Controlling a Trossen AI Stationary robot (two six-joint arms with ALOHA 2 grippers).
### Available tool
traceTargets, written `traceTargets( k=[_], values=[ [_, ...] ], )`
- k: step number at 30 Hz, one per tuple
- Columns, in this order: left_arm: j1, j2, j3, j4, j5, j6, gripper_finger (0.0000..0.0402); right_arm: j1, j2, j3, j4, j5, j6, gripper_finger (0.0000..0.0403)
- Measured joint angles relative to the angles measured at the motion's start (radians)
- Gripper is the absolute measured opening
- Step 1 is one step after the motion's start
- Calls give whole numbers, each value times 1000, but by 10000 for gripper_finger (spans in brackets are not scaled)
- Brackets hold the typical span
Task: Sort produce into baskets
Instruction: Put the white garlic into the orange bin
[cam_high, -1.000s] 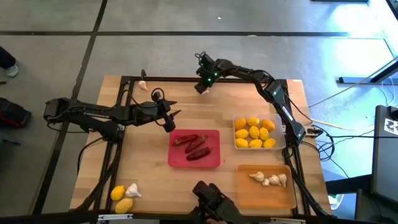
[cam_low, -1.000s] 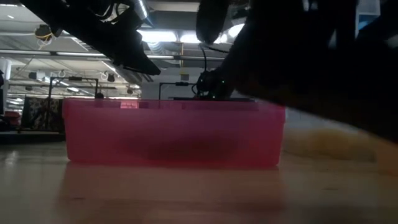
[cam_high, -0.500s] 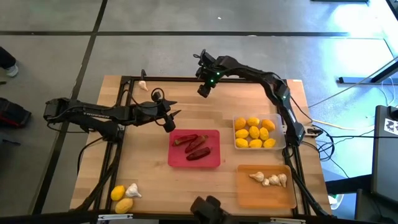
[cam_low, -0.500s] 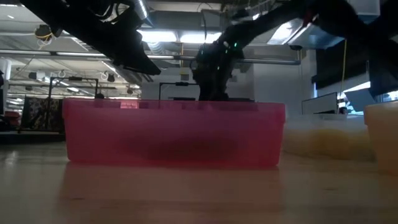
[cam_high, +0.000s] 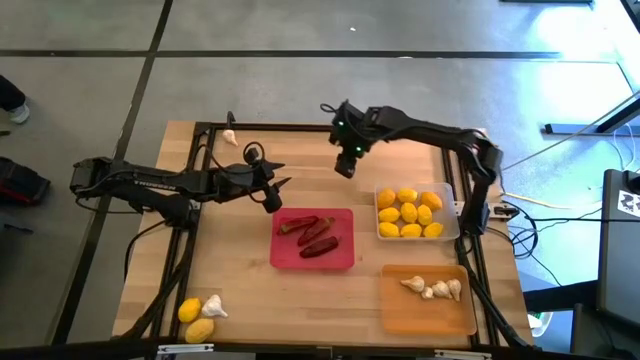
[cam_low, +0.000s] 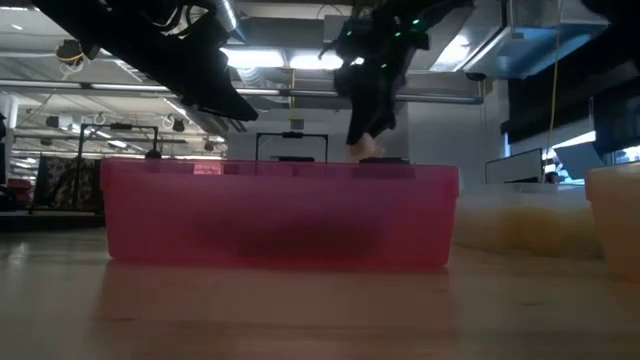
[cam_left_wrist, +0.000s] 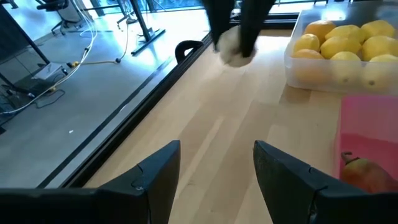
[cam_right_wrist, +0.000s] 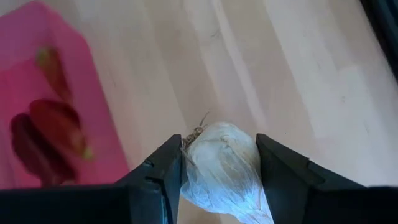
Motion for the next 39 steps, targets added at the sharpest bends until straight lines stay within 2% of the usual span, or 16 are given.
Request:
traceTargets(
  k=[5, 9, 13, 23, 33, 39],
  values=[
    [-3, 0, 0, 0, 1, -7, 200, 41, -139, -161, 48, 7, 43, 166],
    [-11, 0, 0, -1, 2, -10, 200, 87, -249, -265, 69, 52, 97, 166],
    [-23, 0, 0, 0, 2, -10, 200, 145, -350, -346, 74, 110, 158, 166],
    [-58, 0, 0, 0, 3, -41, 200, 333, -557, -514, 57, 143, 350, 166],
    [-121, 0, 0, 0, 5, -79, 200, 620, -636, -626, 67, 235, 644, 166],
    [-160, 0, 0, 0, 5, -105, 200, 807, -636, -669, 84, 358, 811, 166]
  ],
)
